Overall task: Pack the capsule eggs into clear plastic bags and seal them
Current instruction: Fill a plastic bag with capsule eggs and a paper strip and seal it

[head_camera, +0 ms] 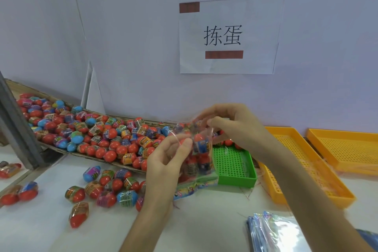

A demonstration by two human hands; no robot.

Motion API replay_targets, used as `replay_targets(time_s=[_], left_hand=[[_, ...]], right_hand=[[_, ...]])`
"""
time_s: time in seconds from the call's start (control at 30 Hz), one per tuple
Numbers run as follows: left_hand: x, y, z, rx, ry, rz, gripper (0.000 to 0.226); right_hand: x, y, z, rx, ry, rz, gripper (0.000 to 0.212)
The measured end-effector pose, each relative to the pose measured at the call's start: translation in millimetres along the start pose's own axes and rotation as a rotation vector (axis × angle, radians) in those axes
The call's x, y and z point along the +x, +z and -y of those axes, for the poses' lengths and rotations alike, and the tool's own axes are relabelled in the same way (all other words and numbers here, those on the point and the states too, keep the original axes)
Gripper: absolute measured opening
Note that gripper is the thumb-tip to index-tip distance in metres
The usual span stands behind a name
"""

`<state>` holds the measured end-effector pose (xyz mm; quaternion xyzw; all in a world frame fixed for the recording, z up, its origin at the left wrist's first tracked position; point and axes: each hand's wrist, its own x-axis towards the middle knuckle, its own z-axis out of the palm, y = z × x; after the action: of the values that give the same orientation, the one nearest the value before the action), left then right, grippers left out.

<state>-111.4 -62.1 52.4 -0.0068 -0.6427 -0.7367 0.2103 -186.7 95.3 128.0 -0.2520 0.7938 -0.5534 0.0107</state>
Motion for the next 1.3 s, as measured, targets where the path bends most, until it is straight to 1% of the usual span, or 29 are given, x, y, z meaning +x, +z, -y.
replay_targets(time_s=[0.07,0.17,0.23,0.33,0.43,0.5,0.6,0.67,0.73,0.83,0.97,1.07,1.17,1.23,1.3], left_hand=[[0,1,2,0.009,-0.018,-0.052,0.023],[0,1,3,-0.016,-0.021,-0.109,0.012],[1,0,2,-0.03,-0.009,-0.098,0.015],[1,-2,0,-0.016,0.029,-0.071,0.015],[1,-2,0,-0.022,0.064,-0.093,0.013],[2,-2,-1,-0.058,0.061,-0.142,0.014],[3,-1,-2,-0.134,0.023,-0.19,0.018],[3,-2,-4,-0.178,-0.01,-0.175,0.023],[2,-2,-4,-0.211,-0.038,-0.113,0.027],[1,0,-4,-0.235,-0.096,-0.028,0.026],[2,1,-2,-0.256,-0.111,-0.077,0.021],[3,-1,-3,-0.249,-0.095,-0.092,0.025],[1,1,-3,-0.174,-0.065,-0.1,0.025],[0,2,-2,-0.115,-0.038,-0.15,0.02],[1,2,0,-0.069,-0.013,-0.208,0.016]], right_hand=[[0,1,0,-0.001,0.011,-0.029,0.023],[-1,3,2,-0.037,0.02,-0.074,0.021],[-1,4,4,-0.062,0.015,-0.081,0.02],[-1,5,8,-0.09,0.007,-0.098,0.022],[-2,3,9,-0.14,0.007,-0.121,0.02],[-3,2,10,-0.163,0.009,-0.101,0.021],[-5,-2,10,-0.146,0.045,-0.033,0.03],[-6,-3,10,-0.107,0.076,-0.007,0.033],[-7,-5,9,-0.064,0.096,-0.006,0.034],[-7,-8,9,0.002,0.103,0.011,0.032],[-7,-12,9,0.032,0.115,0.046,0.033],[-6,-14,7,0.074,0.15,0.077,0.035],[-5,-12,4,-0.007,0.175,0.038,0.039],[-4,-9,3,-0.121,0.153,0.028,0.039],[-4,-5,4,-0.282,0.088,-0.006,0.035]])
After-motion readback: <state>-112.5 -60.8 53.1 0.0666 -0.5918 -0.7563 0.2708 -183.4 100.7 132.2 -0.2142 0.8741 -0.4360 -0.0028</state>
